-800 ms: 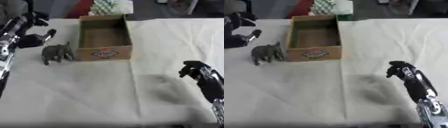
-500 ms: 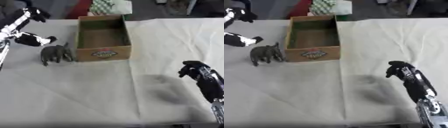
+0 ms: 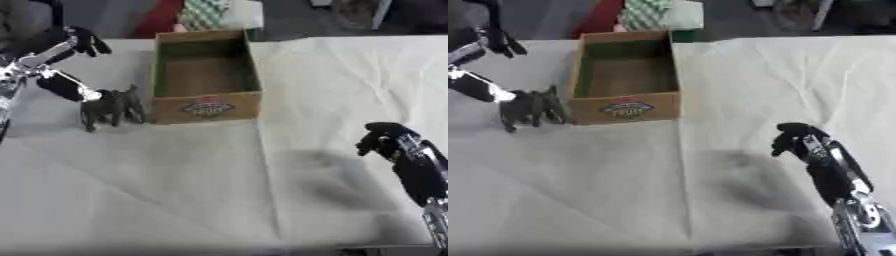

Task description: Pick up objects on the table and place them in the box.

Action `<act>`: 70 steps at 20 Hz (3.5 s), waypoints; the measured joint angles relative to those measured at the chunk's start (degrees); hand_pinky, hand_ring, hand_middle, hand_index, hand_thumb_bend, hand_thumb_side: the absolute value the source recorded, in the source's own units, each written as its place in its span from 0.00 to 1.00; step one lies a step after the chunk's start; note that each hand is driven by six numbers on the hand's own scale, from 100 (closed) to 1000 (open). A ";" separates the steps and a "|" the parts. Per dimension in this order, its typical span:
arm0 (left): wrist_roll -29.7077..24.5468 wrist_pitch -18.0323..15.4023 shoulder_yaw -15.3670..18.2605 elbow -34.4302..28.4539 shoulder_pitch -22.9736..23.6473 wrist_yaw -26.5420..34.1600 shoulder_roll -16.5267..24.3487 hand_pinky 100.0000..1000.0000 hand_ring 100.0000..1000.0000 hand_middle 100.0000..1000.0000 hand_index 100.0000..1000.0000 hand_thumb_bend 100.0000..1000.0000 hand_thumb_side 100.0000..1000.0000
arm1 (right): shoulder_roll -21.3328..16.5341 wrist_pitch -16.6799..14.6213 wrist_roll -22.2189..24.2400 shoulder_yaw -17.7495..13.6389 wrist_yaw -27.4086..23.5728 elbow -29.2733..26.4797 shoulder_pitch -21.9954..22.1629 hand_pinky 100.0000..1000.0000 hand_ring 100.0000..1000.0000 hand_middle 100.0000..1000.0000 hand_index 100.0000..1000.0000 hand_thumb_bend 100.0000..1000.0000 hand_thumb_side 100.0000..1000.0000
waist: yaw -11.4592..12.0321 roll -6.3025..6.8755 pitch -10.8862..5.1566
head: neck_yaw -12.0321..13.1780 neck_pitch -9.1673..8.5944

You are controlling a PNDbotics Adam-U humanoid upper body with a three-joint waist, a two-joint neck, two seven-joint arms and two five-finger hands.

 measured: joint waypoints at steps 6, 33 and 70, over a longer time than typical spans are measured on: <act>-0.75 -0.60 -1.20 4.86 -1.63 -2.57 -1.41 0.75 0.66 0.66 0.76 0.57 0.15 | 0.00 -0.03 0.05 0.01 0.00 0.00 0.01 0.72 0.47 0.50 0.71 0.00 0.77 | -0.02 -0.05 -0.02 | 0.02 0.00; -3.26 -3.50 -2.23 13.10 -2.16 -7.18 -3.39 0.57 0.39 0.32 0.44 0.17 0.00 | 0.00 -0.10 0.12 0.02 0.01 0.00 0.14 0.72 0.47 0.50 0.71 0.00 0.77 | 0.07 -0.41 0.00 | 0.08 0.00; 7.92 -7.58 -1.97 28.51 -24.51 -20.12 -16.92 0.60 0.44 0.38 0.48 0.29 0.00 | 0.07 0.24 1.49 1.46 0.18 0.34 0.13 0.72 0.47 0.49 0.71 0.00 0.79 | -3.29 -0.35 -0.03 | 1.92 -0.13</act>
